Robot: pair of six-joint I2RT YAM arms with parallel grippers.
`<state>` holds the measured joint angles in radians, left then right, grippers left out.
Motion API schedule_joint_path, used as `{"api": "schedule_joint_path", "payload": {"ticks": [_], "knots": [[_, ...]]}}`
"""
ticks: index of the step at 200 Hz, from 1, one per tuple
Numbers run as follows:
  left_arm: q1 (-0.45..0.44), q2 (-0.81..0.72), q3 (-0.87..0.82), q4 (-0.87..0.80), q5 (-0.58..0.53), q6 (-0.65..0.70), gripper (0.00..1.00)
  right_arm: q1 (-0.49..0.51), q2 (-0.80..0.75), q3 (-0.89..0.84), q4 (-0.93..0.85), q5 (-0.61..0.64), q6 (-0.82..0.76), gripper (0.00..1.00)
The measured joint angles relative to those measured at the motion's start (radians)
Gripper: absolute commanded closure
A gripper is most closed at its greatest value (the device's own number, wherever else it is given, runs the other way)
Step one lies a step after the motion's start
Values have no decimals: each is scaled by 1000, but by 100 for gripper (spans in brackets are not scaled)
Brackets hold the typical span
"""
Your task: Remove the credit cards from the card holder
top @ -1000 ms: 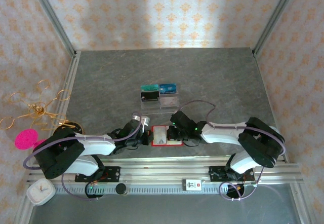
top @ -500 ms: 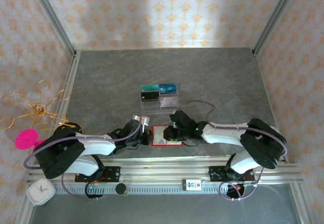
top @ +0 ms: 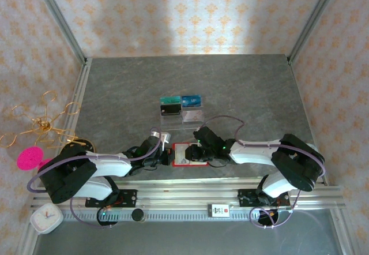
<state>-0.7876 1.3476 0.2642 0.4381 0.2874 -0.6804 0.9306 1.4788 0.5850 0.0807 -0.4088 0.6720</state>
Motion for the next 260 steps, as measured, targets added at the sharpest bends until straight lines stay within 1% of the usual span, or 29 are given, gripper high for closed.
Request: {"api": "schedule_joint_path", "payload": {"ticks": [20, 28, 56, 104, 128, 141, 154, 180, 205, 220, 238, 260], "knots": [[0, 1, 0, 1, 0, 0, 100, 0, 14, 0, 0, 6, 7, 85], [0, 1, 0, 1, 0, 0, 100, 0, 16, 0, 0, 10, 10, 86], [0, 1, -5, 9, 0, -1, 100, 0, 18, 1, -3, 16, 12, 81], [0, 21, -5, 31, 0, 0, 100, 0, 50, 23, -3, -3, 8, 79], [-3, 40, -4, 52, -12, 0, 100, -3, 56, 23, -2, -9, 5, 90], [-6, 50, -4, 61, -22, 0, 100, -6, 57, 23, -6, -8, 5, 93], [-11, 56, -4, 69, -34, 0, 100, -7, 57, 23, -9, -7, 5, 100], [-11, 55, -5, 71, -38, 0, 100, -7, 53, 23, -12, 2, 12, 100], [-18, 42, -5, 71, -36, -3, 100, -2, 24, 8, -21, 38, 16, 100], [-34, 22, -5, 44, -27, -2, 100, 0, 2, 1, -43, 61, 18, 100], [-44, -27, -5, -27, -11, 0, 100, 0, -21, -10, -55, 78, 24, 100], [-44, -94, -4, -99, -7, 2, 94, 0, -32, -15, -58, 90, 27, 100]]}}
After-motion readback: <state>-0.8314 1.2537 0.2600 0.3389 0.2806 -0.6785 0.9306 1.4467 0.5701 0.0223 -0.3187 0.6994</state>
